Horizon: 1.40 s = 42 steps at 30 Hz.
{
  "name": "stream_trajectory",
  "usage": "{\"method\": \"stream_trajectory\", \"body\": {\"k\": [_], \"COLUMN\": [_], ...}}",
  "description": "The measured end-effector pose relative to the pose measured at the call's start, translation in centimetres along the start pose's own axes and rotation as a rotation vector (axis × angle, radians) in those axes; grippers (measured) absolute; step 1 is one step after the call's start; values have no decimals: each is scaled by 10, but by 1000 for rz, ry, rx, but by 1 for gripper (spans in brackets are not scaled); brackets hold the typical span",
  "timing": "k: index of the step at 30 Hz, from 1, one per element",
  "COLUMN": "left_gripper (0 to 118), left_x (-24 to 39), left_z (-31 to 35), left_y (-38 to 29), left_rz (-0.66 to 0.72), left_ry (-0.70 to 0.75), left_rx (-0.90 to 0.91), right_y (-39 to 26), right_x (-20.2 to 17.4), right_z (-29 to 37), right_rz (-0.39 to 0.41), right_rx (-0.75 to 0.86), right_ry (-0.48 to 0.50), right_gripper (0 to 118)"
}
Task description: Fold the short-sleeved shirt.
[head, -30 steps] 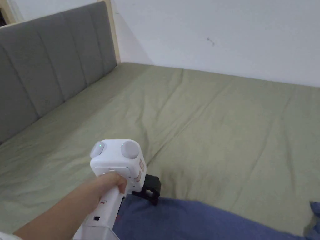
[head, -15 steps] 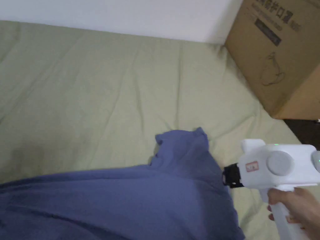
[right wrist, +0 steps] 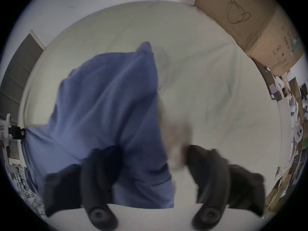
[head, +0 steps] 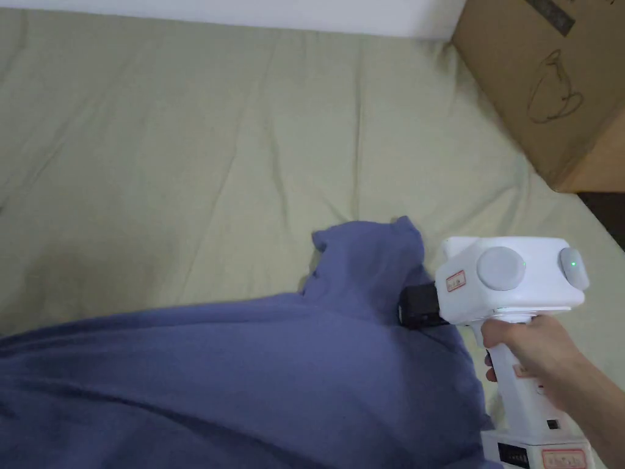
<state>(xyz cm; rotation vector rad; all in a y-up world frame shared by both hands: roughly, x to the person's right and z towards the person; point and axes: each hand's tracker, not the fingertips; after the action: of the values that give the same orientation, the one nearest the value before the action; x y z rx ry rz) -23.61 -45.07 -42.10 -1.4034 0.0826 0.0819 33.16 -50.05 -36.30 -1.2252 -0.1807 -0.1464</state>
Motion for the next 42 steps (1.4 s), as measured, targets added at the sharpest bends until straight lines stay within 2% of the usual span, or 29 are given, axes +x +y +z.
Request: {"method": "stream_trajectory", "body": {"k": [1, 3, 5, 8, 10, 14, 18, 24, 27, 32, 38, 42], "left_gripper": [1, 1, 1, 1, 1, 1, 1, 1, 1, 1, 1, 1], "left_x": [0, 1, 1, 2, -2, -20, -42, -65, -86, -109, -110, -114], "left_z": [0, -1, 0, 2, 8, 28, 61, 125, 146, 138, 78, 54], "left_y": [0, -1, -2, -6, -9, -20, -39, -93, -123, -176, -220, -232], "left_rz": [-2, -4, -5, -7, -3, 59, 140, 97, 107, 110, 96, 117], "left_ry": [1, 0, 5, 2, -12, -105, -278, -338, -366, -374, -290, -311], "left_rx": [1, 0, 6, 17, 38, 98, 112, 203, 211, 156, -23, -74], "right_y": [-1, -3, -34, -39, -45, -50, -62, -92, -129, -185, -248, -268], "right_x": [1, 1, -4, -12, -9, -1, -1, 1, 11, 16, 12, 15], "right_z": [2, 5, 29, 34, 43, 87, 154, 237, 266, 265, 200, 169], "right_rz": [10, 28, 31, 55, 18, -44, -37, -34, -58, -92, -132, -165], "right_rx": [21, 47, 13, 49, 81, 162, 229, 300, 308, 218, 1, -71], "right_ry": [13, 31, 57, 24, 43, 124, 161, 201, 231, 235, 148, 123], "right_gripper": [60, 1, 1, 2, 1, 1, 1, 1, 1, 1, 2, 2]}}
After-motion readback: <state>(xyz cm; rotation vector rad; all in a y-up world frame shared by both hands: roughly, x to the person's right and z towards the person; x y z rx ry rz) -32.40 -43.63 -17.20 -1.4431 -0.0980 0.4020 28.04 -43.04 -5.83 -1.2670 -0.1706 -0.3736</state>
